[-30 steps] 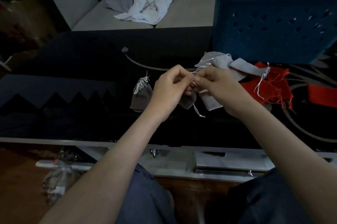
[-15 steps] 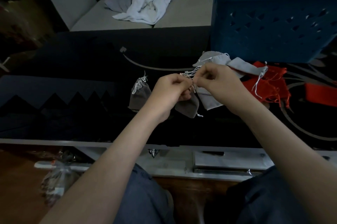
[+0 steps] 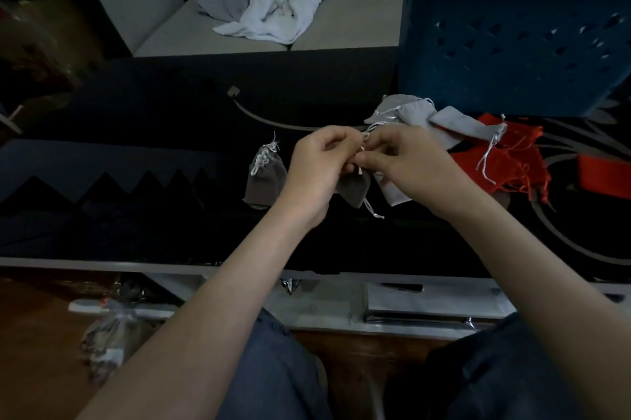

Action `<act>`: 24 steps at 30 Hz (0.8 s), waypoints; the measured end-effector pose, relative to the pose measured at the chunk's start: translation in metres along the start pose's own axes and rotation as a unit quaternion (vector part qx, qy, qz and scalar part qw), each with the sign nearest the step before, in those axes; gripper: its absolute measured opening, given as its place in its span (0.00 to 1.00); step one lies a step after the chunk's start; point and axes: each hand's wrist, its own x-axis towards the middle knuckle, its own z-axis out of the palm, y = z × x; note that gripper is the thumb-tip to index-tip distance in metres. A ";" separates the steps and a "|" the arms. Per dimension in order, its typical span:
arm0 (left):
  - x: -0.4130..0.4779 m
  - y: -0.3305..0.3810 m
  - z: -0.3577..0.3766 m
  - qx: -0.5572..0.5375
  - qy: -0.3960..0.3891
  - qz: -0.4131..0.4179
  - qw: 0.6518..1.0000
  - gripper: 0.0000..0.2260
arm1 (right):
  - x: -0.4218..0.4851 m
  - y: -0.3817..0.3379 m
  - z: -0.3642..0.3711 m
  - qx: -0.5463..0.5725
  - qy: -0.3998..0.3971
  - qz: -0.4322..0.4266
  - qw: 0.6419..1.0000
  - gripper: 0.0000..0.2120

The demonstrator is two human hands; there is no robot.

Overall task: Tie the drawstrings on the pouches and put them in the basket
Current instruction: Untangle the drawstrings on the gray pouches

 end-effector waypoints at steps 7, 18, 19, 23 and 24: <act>-0.002 0.002 0.003 0.005 0.014 0.014 1.000 0.05 | -0.002 -0.002 0.004 -0.050 0.067 -0.023 0.996 0.04; 0.000 0.000 -0.001 -0.029 0.034 -0.010 0.999 0.04 | -0.006 -0.008 0.008 -0.082 0.046 -0.056 0.994 0.13; 0.000 0.000 -0.001 -0.030 0.036 -0.014 0.999 0.05 | -0.005 -0.007 0.008 -0.084 0.046 -0.057 0.994 0.11; -0.001 0.002 0.000 -0.030 0.040 -0.020 0.999 0.06 | -0.003 -0.005 0.010 -0.053 0.056 -0.045 0.996 0.06; -0.002 0.002 0.001 -0.024 0.043 -0.019 0.999 0.06 | -0.003 -0.005 0.010 -0.042 0.066 -0.042 0.996 0.05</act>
